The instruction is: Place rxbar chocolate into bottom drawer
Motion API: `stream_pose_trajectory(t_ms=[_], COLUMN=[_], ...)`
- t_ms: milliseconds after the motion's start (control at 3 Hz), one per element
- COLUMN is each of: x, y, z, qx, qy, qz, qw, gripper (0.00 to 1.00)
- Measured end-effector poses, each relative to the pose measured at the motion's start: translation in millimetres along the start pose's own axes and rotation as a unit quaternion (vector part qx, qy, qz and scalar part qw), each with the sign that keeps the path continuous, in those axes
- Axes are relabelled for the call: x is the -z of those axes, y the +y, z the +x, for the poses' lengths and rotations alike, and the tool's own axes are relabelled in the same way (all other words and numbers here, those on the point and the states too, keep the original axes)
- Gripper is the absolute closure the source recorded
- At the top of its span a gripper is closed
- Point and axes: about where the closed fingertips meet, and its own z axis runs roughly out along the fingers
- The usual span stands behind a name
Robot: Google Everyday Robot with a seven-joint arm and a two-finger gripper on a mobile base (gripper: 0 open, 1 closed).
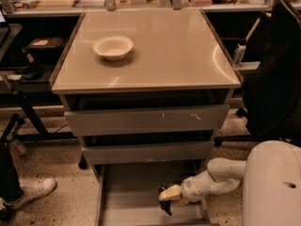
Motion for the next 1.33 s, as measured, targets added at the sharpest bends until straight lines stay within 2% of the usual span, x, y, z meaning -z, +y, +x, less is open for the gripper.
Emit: stream_pose_trajectory(t_ms=[333, 667, 1000, 1333], x=[-28, -33, -48, -82], y=[-7, -9, -17, -44], z=[-34, -34, -47, -77], qx=[0.006, 0.001, -0.005, -0.029], qy=[-0.046, -0.045, -0.069, -0.091], qz=[-0.029, -0.033, -0.028, -0.017], qw=[0.9985, 0.9985, 0.9972, 0.9953], gripper=[1.0, 1.0, 1.0, 1.0])
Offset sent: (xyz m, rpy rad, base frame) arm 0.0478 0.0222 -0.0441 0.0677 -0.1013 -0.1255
